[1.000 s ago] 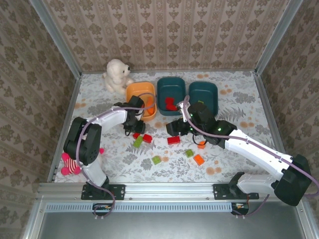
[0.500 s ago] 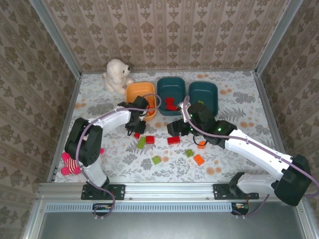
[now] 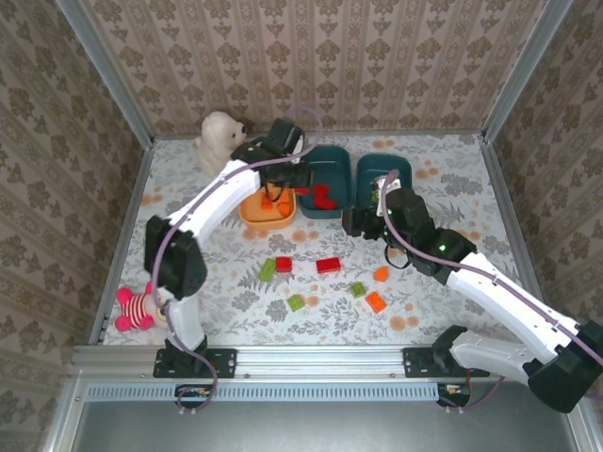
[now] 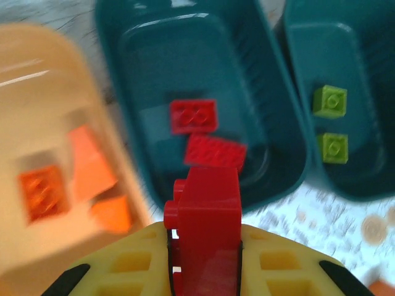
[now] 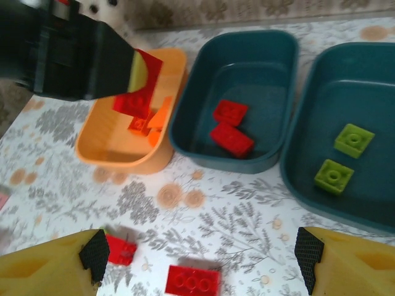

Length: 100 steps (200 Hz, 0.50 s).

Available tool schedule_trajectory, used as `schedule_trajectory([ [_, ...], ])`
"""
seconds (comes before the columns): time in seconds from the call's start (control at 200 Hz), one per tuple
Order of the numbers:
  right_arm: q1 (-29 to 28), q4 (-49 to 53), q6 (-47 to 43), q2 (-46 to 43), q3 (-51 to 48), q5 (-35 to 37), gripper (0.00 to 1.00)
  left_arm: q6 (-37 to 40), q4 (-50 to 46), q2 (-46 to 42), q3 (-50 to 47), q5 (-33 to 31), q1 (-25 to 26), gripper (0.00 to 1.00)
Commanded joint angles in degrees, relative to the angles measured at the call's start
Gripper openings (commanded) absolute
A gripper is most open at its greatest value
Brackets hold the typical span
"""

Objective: Sort the legos into containers by color

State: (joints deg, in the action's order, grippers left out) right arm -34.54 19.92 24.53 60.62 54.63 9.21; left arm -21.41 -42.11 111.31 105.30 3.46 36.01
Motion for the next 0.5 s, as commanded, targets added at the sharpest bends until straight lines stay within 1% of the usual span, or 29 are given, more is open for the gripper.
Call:
schedule_trajectory([
  [0.0, 2.6, 1.8, 3.8, -2.7, -1.3, 0.7, 0.82, -1.4, 0.7, 8.6, 9.4, 4.6, 0.9, 0.23],
  [0.075, 4.1, 2.1, 4.9, -4.6, -2.0, 0.2, 0.82, -1.7, 1.6, 14.3, 15.2, 6.5, 0.8, 0.24],
  [0.145, 5.0, 2.9, 5.6, -6.2, -2.7, 0.2, 0.82, -2.3, 3.3, 18.4, 18.7, 8.4, 0.8, 0.24],
  [0.275, 6.3, 5.0, 6.3, -8.9, -3.4, 0.5, 0.82, -4.5, 6.7, 24.1, 21.7, 10.0, 0.7, 0.25],
  [0.385, 6.8, 6.6, 6.5, -11.2, -4.0, 0.8, 0.82, -6.2, 6.9, 28.3, 24.4, 11.2, 0.8, 0.26],
  [0.495, 7.2, 7.9, 6.8, -13.0, -4.9, 0.9, 0.82, -7.0, 6.4, 31.1, 26.5, 12.1, 1.1, 0.29],
])
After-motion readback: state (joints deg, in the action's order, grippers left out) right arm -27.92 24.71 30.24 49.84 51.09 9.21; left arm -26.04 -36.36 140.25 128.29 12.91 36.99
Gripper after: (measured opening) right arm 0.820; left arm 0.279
